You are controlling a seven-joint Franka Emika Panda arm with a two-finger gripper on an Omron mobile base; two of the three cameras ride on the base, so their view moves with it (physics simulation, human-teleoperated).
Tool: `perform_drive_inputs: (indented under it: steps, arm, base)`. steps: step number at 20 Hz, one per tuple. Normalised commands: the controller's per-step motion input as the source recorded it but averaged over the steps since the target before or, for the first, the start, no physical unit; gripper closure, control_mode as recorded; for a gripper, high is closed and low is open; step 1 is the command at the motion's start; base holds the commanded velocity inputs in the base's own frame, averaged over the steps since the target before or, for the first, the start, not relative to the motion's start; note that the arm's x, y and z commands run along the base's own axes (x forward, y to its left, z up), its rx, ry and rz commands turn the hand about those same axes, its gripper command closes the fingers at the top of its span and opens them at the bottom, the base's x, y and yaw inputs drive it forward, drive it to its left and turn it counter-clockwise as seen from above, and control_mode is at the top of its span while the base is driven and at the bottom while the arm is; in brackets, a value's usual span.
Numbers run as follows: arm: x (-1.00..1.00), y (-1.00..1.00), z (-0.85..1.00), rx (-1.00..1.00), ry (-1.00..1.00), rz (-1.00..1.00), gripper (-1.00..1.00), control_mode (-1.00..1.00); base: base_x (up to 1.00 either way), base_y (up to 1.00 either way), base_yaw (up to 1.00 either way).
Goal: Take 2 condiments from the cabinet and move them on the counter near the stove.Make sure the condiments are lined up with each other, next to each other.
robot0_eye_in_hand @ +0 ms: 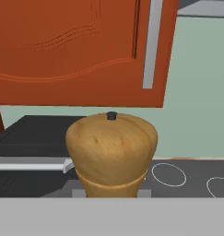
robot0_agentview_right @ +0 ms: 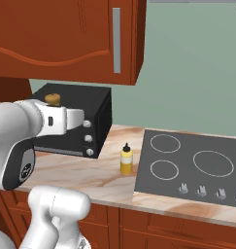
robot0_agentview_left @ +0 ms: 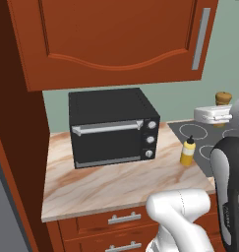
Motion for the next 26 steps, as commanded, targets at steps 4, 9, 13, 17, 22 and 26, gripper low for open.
perform_drive_inputs:
  steps: [4, 9, 13, 17, 22, 26]
  arm:
    - [-0.01, -0.47, -0.33, 0.00, 0.00, 0.06, 1.00, -1.00]
    - [0.00, -0.88, -0.46, 0.00, 0.11, 0.17, 1.00, -1.00]
    - [0.00, -0.72, -0.45, 0.00, 0.19, 0.22, 1.00, -1.00]
    - [0.03, -0.52, -0.41, 0.00, 0.05, 0.33, 1.00, -1.00]
    - [0.29, -0.07, -0.36, 0.04, 0.07, 0.30, 1.00, -1.00]
    - [0.63, 0.03, -0.47, 0.06, 0.07, 0.11, 1.00, -1.00]
  base:
    - [0.00, 0.00, 0.00]
    - [0.00, 0.00, 0.00]
    - [0.00, 0.00, 0.00]
    - [0.00, 0.00, 0.00]
    - [0.00, 0.00, 0.00]
    - [0.00, 0.00, 0.00]
